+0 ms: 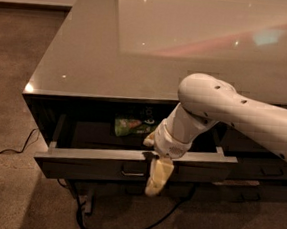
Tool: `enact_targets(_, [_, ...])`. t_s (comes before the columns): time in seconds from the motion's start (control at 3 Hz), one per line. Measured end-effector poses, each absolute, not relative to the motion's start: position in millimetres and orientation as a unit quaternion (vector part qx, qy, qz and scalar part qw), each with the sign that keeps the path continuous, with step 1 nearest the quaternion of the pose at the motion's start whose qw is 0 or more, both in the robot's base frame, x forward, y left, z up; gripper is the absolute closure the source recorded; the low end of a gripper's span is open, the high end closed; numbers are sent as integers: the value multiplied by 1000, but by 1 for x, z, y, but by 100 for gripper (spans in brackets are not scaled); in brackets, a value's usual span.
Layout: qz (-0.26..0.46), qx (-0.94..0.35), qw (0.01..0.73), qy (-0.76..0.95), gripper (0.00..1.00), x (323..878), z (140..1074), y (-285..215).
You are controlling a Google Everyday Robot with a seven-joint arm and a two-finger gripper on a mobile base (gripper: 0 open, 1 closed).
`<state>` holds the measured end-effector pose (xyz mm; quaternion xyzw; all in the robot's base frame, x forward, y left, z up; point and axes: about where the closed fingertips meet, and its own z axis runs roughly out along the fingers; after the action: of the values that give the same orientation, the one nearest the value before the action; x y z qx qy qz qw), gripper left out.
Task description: Open top drawer
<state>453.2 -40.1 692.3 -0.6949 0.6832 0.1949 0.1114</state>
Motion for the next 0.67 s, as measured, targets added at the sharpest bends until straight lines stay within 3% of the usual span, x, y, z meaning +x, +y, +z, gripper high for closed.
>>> enact_targets(0.33, [254,-719,40,646,0,388,706,-34])
enact_targets(0.67, [265,-722,15,639,0,375,708,-40])
